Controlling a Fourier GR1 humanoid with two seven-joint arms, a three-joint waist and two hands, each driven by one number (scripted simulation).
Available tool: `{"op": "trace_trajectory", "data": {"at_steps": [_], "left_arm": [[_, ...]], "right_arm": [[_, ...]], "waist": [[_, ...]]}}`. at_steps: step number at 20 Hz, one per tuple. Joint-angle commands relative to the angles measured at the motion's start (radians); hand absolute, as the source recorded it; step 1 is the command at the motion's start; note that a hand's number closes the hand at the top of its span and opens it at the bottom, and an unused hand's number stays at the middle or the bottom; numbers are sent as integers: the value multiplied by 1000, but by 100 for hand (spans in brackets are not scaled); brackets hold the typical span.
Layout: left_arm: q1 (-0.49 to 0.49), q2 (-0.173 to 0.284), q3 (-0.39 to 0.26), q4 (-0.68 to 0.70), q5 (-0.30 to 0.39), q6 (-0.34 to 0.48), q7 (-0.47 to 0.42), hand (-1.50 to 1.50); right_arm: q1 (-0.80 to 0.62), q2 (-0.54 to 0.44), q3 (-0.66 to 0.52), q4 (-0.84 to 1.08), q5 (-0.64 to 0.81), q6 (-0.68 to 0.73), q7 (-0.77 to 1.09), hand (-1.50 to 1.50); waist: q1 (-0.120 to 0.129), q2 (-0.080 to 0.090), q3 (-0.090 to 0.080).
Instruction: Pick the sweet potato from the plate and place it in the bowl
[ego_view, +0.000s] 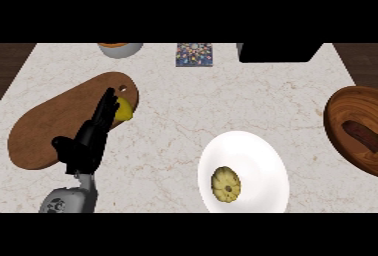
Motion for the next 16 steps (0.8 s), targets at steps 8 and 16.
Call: {"op": "trace_trajectory", "data": {"at_steps": [8,16], "left_arm": [[-7,-19,-19,-3,-32,25,6,0],[-22,-6,10,70,2,-19,-62,0]], "right_arm": [[140,-50,-116,-3,-263,228,0,-150],[300,-36,-127,-43,-297,317,-105,-150]], "waist": [[6,2,1],[5,3,1]]}}
